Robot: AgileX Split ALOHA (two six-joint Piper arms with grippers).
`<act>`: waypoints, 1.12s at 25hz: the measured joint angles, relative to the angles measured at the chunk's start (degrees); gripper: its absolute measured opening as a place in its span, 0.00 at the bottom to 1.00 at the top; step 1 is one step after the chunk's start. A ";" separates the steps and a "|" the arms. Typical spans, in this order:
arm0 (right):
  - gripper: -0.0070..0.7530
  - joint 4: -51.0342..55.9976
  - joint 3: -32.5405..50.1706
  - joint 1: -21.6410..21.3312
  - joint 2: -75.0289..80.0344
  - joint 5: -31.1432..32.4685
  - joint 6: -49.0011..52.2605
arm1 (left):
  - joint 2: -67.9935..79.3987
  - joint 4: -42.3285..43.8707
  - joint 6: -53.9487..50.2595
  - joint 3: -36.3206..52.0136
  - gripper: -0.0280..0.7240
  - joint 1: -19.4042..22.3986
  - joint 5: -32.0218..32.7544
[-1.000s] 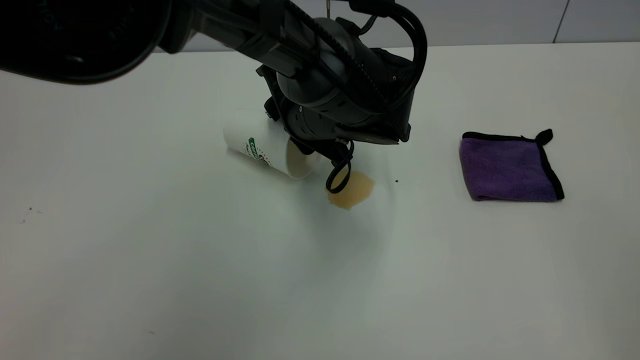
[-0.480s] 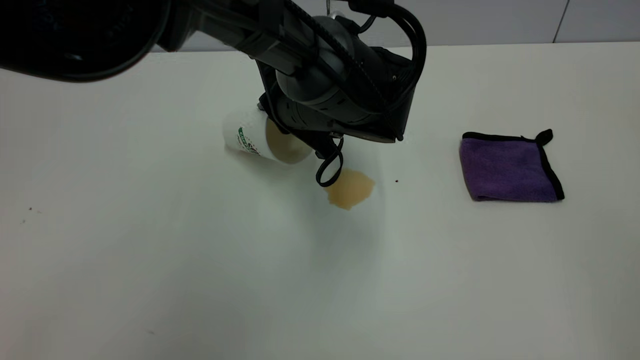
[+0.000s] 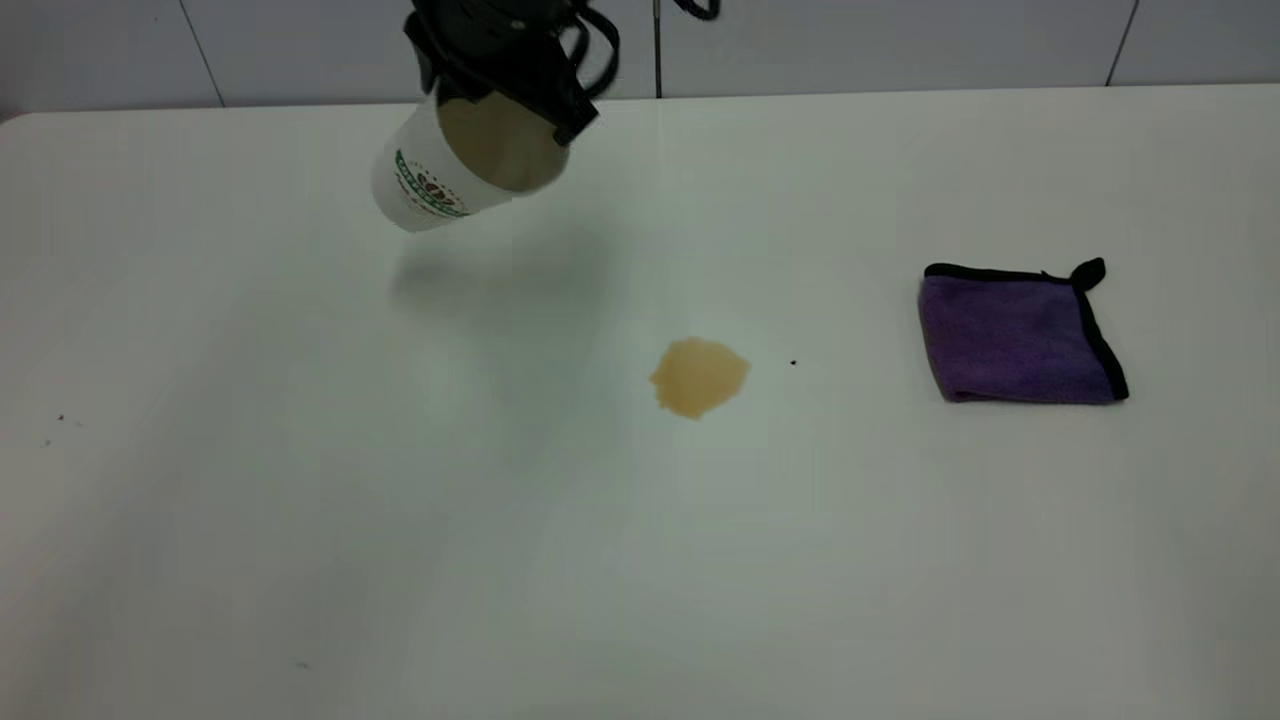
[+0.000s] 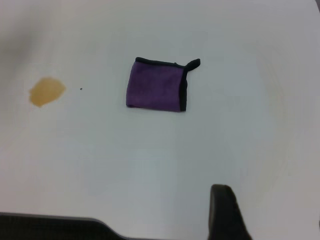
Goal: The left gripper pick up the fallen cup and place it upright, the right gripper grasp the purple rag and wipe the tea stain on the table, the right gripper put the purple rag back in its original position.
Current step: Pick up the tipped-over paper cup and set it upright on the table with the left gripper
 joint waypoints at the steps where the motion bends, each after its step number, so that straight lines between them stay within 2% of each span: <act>1: 0.64 0.00 0.00 0.00 0.00 0.00 0.00 | -1.00 -2.94 2.89 0.00 0.00 1.68 -1.07; 8: 0.64 0.00 0.00 0.00 0.00 0.00 0.00 | -2.25 -28.68 22.59 -0.48 0.00 13.61 -8.02; 11: 0.64 0.00 0.00 0.00 0.00 0.00 0.00 | -2.25 -40.47 31.40 -0.48 0.00 17.61 -10.11; 15: 0.64 0.00 0.00 0.00 0.00 0.00 0.00 | -1.19 -51.66 41.68 -0.48 0.00 21.05 -10.58; 19: 0.64 0.00 0.00 0.00 0.00 0.00 0.00 | 0.73 -56.48 46.56 -0.48 0.00 21.62 -11.08; 28: 0.64 0.00 0.00 0.00 0.00 0.00 0.00 | 2.86 -57.45 47.22 -0.48 0.01 21.62 -13.11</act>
